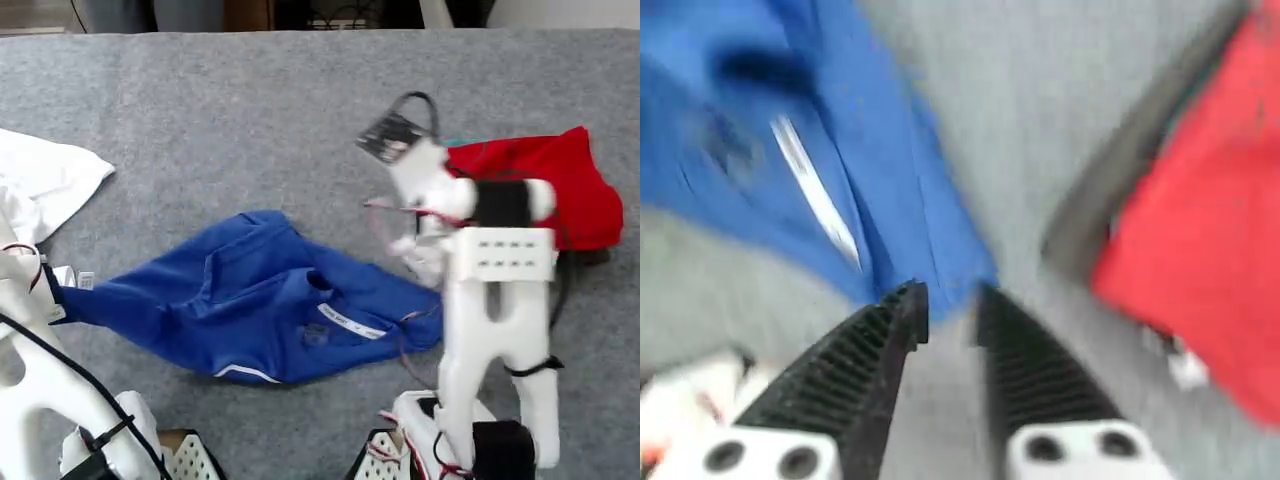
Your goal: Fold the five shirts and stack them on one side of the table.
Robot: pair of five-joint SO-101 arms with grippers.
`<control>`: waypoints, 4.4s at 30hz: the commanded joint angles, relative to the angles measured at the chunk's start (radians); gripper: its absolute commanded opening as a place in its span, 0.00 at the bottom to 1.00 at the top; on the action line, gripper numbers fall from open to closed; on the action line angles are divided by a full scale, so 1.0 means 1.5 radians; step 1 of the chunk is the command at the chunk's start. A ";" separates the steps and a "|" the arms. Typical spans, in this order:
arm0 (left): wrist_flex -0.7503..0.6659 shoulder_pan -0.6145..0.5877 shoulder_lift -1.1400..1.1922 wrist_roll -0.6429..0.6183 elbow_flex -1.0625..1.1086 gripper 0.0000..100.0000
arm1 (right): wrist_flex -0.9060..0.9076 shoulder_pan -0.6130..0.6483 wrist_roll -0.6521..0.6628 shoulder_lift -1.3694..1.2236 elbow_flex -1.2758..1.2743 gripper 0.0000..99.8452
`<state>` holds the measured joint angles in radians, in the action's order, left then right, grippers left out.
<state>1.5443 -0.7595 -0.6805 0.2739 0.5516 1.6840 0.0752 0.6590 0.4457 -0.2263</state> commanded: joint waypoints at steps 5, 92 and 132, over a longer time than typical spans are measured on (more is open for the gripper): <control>-0.001 0.006 -0.001 -0.003 -0.008 0.03 | -0.302 0.171 -0.166 -0.051 -0.003 0.02; 0.000 -0.001 -0.001 -0.003 -0.001 0.03 | -0.328 0.287 -0.314 -0.565 0.191 0.11; 0.004 0.004 -0.001 -0.003 -0.002 0.03 | -0.285 0.276 -0.289 -0.641 0.262 0.01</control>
<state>1.5443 -0.7595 -0.6805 0.2739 0.5531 1.2528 0.4956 0.2186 -0.5240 0.1143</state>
